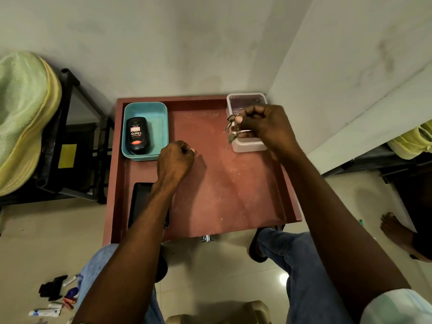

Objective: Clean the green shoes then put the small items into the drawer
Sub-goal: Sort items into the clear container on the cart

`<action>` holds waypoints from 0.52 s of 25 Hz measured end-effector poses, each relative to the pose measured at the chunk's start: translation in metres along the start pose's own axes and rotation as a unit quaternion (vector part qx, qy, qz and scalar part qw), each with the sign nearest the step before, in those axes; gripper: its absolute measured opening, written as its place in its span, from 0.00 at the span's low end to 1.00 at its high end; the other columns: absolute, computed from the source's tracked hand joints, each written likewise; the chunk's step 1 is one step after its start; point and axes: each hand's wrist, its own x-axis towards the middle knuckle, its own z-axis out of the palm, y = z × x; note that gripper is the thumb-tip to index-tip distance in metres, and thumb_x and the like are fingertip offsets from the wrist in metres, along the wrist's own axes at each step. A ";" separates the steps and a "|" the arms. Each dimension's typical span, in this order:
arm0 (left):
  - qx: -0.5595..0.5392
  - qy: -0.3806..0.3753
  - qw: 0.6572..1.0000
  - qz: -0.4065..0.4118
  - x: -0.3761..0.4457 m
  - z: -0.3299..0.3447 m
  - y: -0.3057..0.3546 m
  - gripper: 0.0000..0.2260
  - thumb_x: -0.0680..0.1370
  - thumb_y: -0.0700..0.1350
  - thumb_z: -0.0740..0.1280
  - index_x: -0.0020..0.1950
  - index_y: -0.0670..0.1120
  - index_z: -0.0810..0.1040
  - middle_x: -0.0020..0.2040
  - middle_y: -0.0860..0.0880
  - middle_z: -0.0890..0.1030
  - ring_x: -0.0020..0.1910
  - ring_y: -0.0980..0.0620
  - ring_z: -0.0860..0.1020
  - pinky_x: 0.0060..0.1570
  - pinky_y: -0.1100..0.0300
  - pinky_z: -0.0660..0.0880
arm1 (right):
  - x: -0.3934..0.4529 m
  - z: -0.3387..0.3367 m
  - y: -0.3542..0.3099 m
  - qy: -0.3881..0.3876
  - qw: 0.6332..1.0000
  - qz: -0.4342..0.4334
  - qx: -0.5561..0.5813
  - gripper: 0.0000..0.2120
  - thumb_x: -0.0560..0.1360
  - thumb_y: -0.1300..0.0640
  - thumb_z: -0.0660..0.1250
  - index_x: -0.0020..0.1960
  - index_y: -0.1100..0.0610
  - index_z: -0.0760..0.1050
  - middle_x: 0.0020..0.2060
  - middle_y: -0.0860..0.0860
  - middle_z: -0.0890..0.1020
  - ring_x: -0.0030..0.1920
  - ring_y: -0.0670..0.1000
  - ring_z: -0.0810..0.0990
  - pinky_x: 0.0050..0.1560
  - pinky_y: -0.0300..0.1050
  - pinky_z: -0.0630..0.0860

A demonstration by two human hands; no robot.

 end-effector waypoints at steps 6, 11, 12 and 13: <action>-0.011 -0.007 1.000 0.001 0.000 0.003 -0.001 0.07 0.77 0.47 0.68 0.47 0.45 0.82 0.46 0.45 0.84 0.46 0.44 0.81 0.50 0.52 0.78 | 0.065 -0.036 -0.017 0.046 0.993 -0.001 -0.106 0.04 0.73 0.69 0.70 0.40 0.64 0.78 0.40 0.63 0.81 0.37 0.56 0.83 0.39 0.45 0.83; -0.011 -0.007 1.000 0.000 0.001 0.006 0.000 0.06 0.76 0.48 0.68 0.46 0.46 0.82 0.45 0.45 0.84 0.47 0.44 0.80 0.49 0.54 0.77 | 0.107 -0.035 0.010 0.008 0.964 0.075 -0.254 0.09 0.74 0.71 0.67 0.37 0.61 0.76 0.33 0.55 0.80 0.30 0.50 0.81 0.30 0.39 0.79; -0.008 -0.004 1.000 0.002 0.001 0.006 0.000 0.06 0.76 0.48 0.69 0.46 0.46 0.82 0.45 0.45 0.84 0.47 0.44 0.80 0.48 0.55 0.76 | 0.115 -0.031 0.013 -0.003 0.951 0.098 -0.292 0.08 0.74 0.70 0.67 0.38 0.61 0.76 0.32 0.54 0.79 0.28 0.48 0.80 0.29 0.39 0.78; -0.005 -0.001 1.000 0.003 0.001 0.007 0.001 0.06 0.76 0.47 0.69 0.46 0.45 0.82 0.45 0.45 0.84 0.47 0.44 0.80 0.47 0.56 0.75 | 0.124 -0.025 0.017 -0.013 0.936 0.121 -0.329 0.07 0.74 0.67 0.67 0.39 0.59 0.75 0.31 0.52 0.80 0.26 0.47 0.79 0.30 0.39 0.78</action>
